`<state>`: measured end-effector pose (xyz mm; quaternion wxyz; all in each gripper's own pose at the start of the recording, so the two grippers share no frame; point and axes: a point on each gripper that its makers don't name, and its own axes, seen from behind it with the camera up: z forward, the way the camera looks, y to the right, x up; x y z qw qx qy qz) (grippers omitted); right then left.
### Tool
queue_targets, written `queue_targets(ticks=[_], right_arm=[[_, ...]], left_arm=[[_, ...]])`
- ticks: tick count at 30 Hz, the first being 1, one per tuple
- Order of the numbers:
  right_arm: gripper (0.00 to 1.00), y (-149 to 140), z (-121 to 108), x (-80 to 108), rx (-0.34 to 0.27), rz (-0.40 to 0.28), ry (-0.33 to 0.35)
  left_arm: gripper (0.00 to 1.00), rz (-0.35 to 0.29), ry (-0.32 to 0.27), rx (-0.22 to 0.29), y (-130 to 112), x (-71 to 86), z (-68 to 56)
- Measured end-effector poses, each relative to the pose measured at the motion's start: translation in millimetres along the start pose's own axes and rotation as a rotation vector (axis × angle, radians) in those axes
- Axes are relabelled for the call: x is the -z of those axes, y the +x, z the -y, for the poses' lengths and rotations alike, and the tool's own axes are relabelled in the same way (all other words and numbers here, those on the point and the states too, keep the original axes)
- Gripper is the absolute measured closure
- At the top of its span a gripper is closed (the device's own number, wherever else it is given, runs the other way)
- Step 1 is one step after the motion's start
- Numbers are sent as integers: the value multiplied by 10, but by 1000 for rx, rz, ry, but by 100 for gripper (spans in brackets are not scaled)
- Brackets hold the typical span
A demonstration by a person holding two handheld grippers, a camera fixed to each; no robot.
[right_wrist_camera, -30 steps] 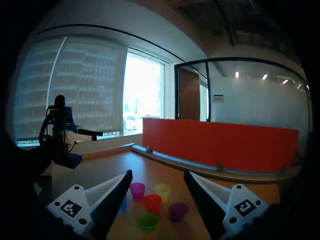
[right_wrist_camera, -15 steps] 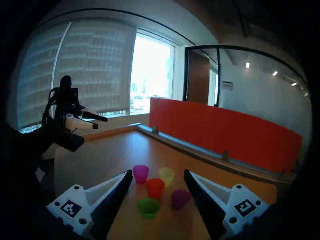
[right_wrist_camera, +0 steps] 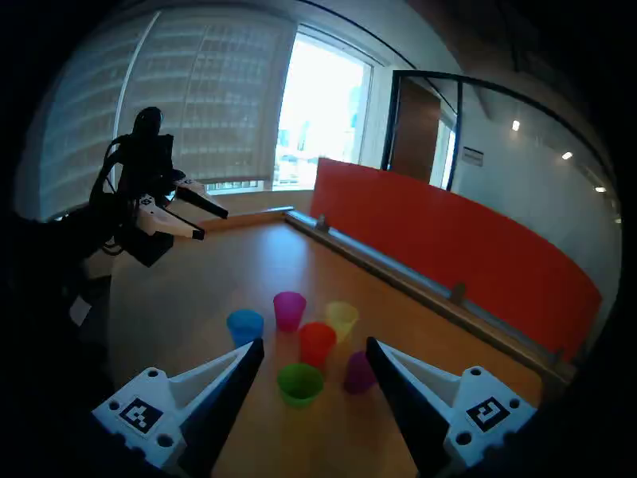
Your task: Pour water
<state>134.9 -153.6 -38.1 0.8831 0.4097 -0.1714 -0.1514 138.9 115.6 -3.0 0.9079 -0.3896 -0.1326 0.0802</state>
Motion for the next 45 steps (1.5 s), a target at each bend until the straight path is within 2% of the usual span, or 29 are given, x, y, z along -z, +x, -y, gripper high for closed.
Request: queue_targets(ticks=[5,12,20,35,45], right_arm=[[0,-57,46,-30,-11,14,19],[0,-223,42,-90,-18,36,26],[0,-529,52,-246,-16,78,23],[0,-1015,81,-508,-25,137,34],[0,-1207,130,-677,-39,160,53]], left_arm=[[1,34,-17,-5,-130,-45,-52],[1,71,-27,-7,-341,-123,-63],[2,137,-26,-30,-699,-240,-53],[1,262,-56,-50,-1394,-412,-157],[1,299,-85,-17,-1669,-538,-207]])
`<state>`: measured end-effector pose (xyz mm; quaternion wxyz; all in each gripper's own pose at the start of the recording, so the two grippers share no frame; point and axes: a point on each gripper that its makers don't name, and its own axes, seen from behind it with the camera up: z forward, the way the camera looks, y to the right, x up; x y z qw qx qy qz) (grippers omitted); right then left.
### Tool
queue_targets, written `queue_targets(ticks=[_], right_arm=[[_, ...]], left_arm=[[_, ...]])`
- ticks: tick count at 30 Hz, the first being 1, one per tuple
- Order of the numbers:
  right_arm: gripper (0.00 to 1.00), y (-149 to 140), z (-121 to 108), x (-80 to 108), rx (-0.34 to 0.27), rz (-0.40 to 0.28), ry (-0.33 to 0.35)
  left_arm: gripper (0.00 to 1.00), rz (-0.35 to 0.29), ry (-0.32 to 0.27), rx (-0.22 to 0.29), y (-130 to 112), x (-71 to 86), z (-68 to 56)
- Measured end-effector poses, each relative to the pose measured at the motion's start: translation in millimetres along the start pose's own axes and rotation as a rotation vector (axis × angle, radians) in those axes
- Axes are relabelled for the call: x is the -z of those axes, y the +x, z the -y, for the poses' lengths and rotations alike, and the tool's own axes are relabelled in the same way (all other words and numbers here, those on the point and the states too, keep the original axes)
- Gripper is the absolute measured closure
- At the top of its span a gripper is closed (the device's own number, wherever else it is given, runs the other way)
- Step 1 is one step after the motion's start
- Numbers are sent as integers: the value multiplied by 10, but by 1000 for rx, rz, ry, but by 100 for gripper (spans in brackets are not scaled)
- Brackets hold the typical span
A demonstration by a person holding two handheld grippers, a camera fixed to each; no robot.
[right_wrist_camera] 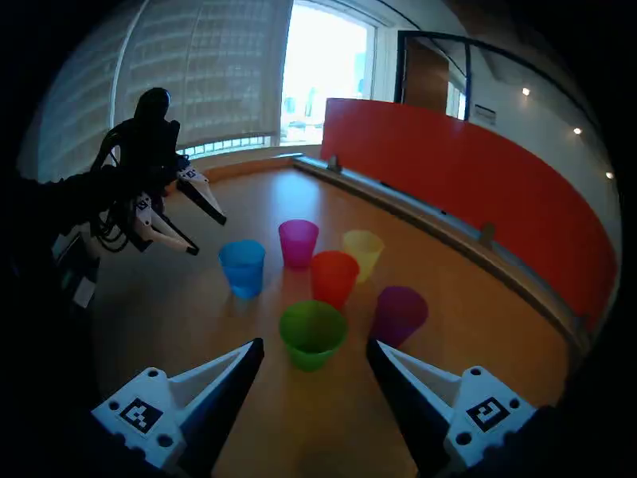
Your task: Pour water
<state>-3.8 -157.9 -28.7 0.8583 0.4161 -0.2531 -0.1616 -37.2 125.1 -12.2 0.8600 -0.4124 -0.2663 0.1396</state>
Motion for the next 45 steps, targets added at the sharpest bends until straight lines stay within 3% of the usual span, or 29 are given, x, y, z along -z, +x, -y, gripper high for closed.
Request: queue_targets(ticks=[8,29,45], right_arm=[[0,-92,45,-168,-3,15,17],[0,-274,14,-535,-11,49,36],[0,-286,-8,-636,-9,45,42]], left_arm=[[1,33,-20,-7,-160,-167,-20],[2,51,-61,-2,-181,-553,14],[2,38,-70,-12,-39,-678,9]])
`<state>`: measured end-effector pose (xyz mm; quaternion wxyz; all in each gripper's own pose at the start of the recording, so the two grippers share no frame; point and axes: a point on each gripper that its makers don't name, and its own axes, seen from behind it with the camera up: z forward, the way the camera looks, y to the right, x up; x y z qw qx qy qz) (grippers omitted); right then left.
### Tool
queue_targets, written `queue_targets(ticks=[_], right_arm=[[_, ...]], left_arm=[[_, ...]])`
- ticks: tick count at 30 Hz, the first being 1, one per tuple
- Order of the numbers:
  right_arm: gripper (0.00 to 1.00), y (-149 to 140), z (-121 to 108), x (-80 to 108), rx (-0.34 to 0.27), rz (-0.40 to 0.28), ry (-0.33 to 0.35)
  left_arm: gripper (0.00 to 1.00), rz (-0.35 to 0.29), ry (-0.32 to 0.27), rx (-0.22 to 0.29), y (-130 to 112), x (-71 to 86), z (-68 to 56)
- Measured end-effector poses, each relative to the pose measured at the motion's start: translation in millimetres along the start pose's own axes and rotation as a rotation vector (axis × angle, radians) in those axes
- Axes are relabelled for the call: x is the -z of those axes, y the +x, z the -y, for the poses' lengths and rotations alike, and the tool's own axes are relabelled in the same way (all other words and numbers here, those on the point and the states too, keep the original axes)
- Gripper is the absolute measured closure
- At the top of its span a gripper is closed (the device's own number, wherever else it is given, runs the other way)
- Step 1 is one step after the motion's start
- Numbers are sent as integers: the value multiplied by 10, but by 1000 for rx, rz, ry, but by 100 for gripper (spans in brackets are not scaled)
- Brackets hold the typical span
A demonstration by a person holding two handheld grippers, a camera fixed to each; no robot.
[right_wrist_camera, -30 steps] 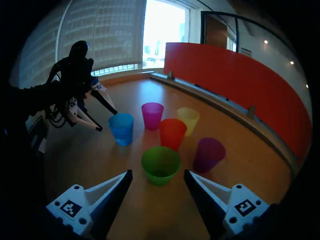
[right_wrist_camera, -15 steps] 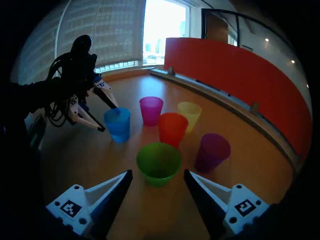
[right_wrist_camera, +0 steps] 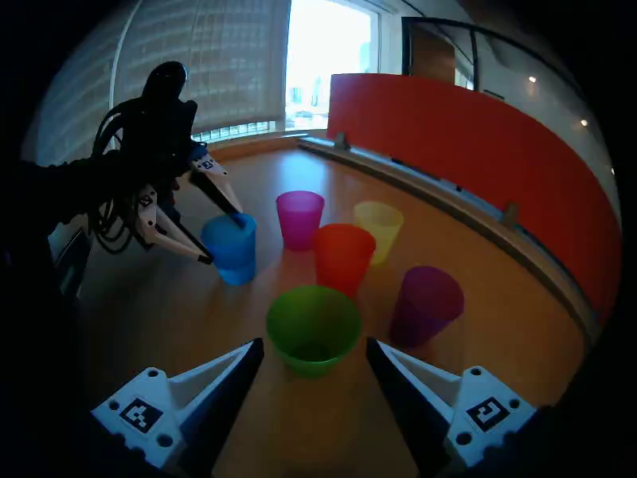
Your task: Pour water
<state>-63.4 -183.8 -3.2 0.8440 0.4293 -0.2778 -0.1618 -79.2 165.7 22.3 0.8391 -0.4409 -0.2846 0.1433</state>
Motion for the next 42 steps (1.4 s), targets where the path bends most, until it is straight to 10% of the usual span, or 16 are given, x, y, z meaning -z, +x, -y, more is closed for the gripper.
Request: queue_targets(ticks=[42], right_arm=[[9,-7,1,-415,0,-16,11]], left_arm=[[12,-19,-7,-1,15,-50,-22]])
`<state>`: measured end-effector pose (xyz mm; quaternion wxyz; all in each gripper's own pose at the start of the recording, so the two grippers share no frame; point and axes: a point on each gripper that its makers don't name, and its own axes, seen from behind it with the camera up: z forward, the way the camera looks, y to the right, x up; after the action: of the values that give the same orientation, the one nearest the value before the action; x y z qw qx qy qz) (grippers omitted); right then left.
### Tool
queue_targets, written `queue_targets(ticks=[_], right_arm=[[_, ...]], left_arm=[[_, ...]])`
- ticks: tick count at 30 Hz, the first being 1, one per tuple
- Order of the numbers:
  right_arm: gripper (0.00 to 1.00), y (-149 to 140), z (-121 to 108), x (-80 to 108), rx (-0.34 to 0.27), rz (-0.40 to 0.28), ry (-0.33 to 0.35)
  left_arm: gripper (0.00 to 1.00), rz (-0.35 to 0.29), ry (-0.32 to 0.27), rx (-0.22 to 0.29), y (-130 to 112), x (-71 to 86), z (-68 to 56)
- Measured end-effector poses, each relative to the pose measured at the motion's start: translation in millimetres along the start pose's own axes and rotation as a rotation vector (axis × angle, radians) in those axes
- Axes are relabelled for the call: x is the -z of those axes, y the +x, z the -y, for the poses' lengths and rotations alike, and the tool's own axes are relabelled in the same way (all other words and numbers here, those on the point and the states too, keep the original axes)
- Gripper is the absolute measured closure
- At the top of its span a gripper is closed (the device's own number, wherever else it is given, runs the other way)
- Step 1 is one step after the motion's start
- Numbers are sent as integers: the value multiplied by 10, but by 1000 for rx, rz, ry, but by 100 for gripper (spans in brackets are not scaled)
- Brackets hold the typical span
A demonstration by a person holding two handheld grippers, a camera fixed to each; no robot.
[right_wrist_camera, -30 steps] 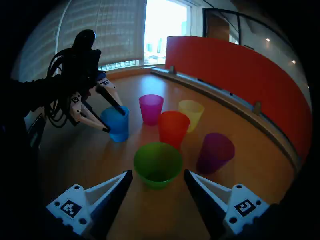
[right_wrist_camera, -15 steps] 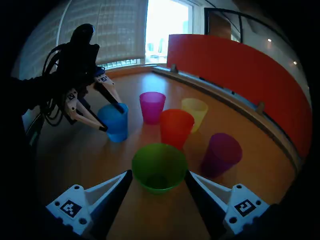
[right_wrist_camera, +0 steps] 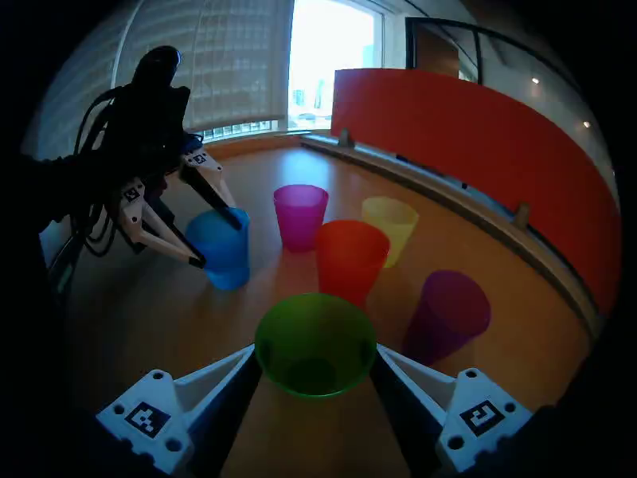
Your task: Pour water
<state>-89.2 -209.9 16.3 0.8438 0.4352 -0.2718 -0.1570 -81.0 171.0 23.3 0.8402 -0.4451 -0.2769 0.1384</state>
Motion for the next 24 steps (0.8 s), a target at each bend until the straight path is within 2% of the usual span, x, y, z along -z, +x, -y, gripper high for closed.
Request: queue_targets(ticks=[5,11,24], right_arm=[[10,96,29,53,-31,-29,12],[10,226,17,189,-33,-56,-4],[10,571,85,622,-37,-129,-37]], left_arm=[[12,-1,3,2,4,18,1],[12,-28,8,6,101,85,-47],[13,-124,63,1,527,449,-111]])
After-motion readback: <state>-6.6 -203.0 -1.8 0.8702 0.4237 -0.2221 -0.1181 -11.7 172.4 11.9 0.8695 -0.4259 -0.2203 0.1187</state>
